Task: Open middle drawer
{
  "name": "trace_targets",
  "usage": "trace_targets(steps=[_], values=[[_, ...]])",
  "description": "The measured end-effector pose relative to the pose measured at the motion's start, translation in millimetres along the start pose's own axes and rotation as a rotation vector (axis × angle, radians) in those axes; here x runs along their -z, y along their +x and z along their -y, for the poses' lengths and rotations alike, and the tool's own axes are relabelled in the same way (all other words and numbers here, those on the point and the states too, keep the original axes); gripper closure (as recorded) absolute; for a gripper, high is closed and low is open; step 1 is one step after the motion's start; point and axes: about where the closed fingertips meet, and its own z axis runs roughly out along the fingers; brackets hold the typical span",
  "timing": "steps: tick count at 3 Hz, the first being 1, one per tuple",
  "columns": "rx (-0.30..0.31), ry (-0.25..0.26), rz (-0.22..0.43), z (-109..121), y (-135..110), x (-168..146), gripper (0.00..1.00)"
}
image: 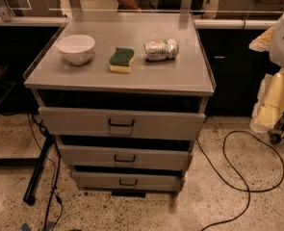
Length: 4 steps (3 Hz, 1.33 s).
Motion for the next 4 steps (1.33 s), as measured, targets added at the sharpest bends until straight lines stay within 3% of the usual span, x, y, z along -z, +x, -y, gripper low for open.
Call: trace_targets(steps=[2,3,4], values=[[-0.001,0.013,0.009,-9,-2,-16,0.0],[-0.017,0.01,0.017,-35,-4,-49,0.0],[-0.01,-0.049,0.027,-69,-10,-86,0.0]])
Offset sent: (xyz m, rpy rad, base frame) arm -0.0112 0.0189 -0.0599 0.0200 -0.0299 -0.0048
